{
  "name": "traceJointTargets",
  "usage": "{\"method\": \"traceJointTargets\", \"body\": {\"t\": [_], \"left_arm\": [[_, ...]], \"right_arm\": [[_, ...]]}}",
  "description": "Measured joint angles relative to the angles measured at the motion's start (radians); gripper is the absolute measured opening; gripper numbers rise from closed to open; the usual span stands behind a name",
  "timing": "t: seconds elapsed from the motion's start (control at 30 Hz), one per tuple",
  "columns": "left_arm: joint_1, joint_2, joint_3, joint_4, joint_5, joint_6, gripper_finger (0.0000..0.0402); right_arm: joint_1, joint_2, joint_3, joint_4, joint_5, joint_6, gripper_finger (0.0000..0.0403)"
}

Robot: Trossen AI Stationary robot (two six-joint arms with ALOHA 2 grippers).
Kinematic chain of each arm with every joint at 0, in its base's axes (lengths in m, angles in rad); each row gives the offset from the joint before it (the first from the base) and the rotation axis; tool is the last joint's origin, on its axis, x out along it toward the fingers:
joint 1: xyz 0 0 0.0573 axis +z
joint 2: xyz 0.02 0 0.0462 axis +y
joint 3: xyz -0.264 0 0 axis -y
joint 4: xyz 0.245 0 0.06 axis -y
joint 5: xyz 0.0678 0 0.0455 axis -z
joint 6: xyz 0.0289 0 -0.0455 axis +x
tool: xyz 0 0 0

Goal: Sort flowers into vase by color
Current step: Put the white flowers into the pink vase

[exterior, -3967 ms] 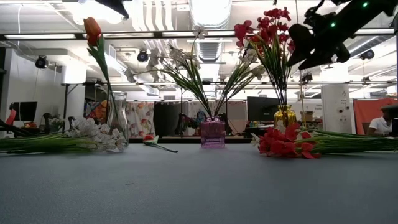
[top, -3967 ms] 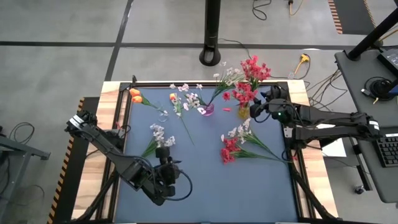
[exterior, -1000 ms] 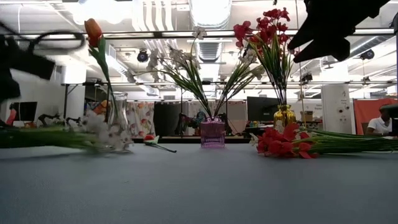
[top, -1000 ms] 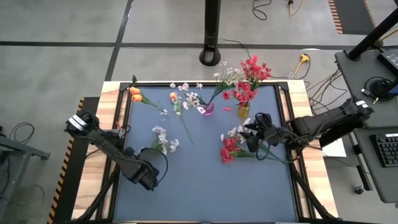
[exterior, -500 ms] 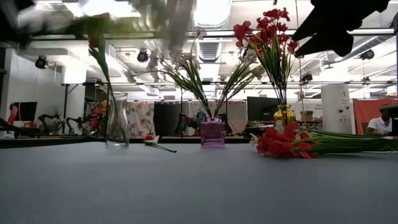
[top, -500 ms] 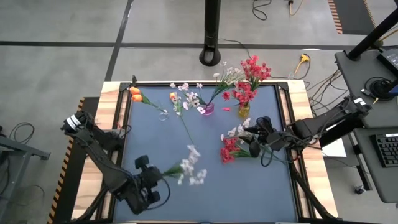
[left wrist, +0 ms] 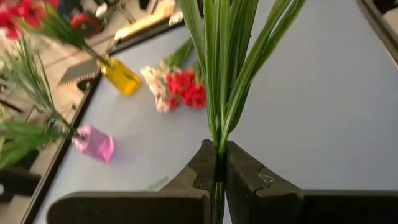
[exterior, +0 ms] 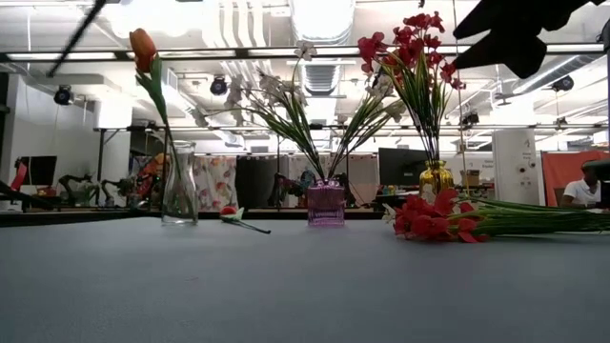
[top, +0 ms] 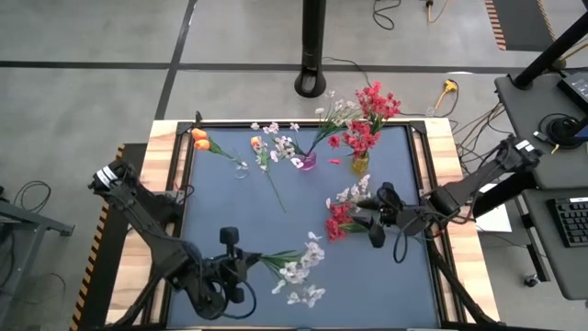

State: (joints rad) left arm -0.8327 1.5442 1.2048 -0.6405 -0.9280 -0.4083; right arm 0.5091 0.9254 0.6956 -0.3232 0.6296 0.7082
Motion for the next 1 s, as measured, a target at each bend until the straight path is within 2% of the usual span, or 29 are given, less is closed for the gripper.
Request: {"method": "traceJointTargets", "body": {"t": [0.3,0.43,0.7,1.0], "left_arm": [[0.102,-0.109,-0.225,0.554,0.171,0.368,0.0001],[0.147,-0.129,-0.334,0.799,0.188,0.464,0.0001],[0.189,-0.136,-0.481,1.203,0.241,0.573,0.0001],[0.197,-0.098,-0.586,1.51,0.24,0.601,0.0001]], "right_arm": [[0.017,0.083,0.0,0.047,-0.001,-0.009,0.0219],[0.024,0.128,0.0,0.126,0.0,-0.068,0.0219],[0.03,0.228,0.008,0.356,0.001,-0.313,0.0219],[0.03,0.365,0.193,0.372,0.026,-0.514,0.0223]]}}
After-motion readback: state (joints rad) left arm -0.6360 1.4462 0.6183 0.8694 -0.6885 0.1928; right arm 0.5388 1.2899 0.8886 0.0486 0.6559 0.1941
